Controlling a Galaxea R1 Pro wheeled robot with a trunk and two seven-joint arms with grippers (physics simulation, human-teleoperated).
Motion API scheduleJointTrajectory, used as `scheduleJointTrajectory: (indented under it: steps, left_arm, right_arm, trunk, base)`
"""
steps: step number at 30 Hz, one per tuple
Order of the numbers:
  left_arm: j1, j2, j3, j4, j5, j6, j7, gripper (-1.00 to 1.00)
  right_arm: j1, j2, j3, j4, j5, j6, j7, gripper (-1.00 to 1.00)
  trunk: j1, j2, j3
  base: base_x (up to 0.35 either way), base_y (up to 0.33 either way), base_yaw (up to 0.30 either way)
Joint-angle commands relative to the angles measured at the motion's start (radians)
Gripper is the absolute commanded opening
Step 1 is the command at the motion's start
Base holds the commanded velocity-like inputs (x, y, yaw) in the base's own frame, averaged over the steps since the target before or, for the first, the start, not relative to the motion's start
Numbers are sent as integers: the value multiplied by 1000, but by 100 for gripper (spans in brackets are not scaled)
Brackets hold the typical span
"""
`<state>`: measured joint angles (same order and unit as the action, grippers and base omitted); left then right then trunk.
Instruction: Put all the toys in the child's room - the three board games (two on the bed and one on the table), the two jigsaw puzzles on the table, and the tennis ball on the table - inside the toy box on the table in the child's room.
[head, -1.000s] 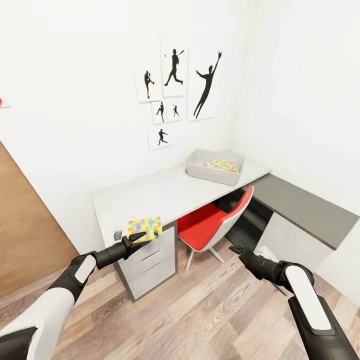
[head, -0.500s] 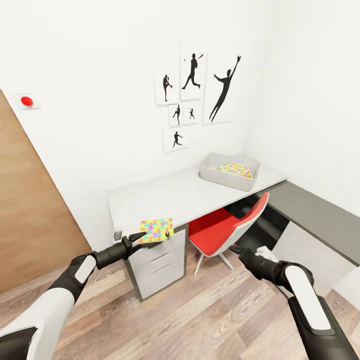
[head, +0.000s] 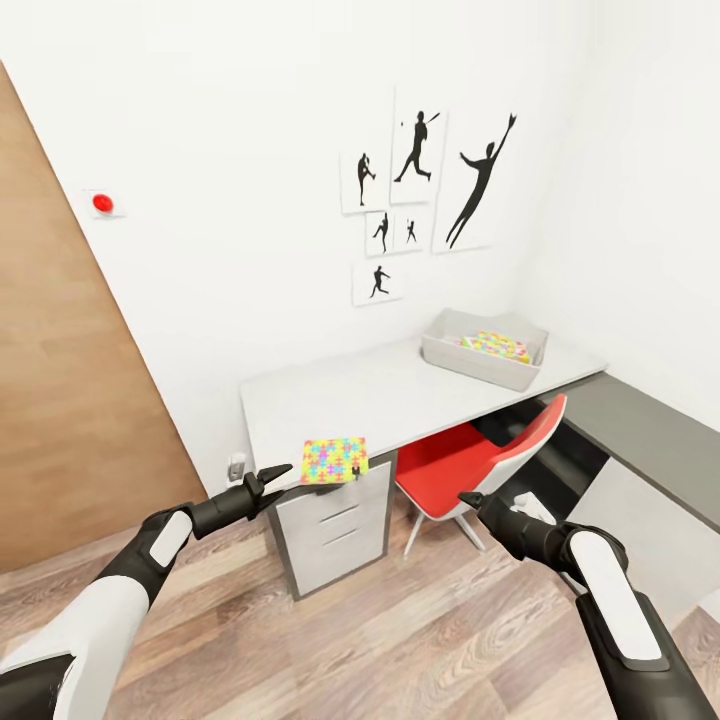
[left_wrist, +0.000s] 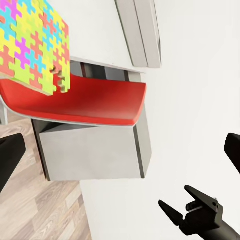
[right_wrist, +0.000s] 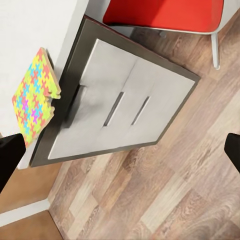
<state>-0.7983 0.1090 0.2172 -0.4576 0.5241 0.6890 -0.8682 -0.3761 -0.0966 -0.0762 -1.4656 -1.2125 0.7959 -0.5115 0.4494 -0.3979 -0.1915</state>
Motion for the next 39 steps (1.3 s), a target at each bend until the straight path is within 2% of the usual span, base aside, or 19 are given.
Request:
scheduleJointTrajectory:
  steps: [1,39]
  left_arm:
    - [-1,0,2,0,2,6,-2,100]
    - [-1,-1,2,0,2,6,-2,100]
  right_arm:
    - [-1,0,0,-1,-10,2,-10,100]
    - [-1,0,-2,-1,-16,3,-10,100]
  trunk:
    - [1,-2,-3]
    - [1,-2,-63]
  base:
    - [0,0,14]
    - [0,0,1]
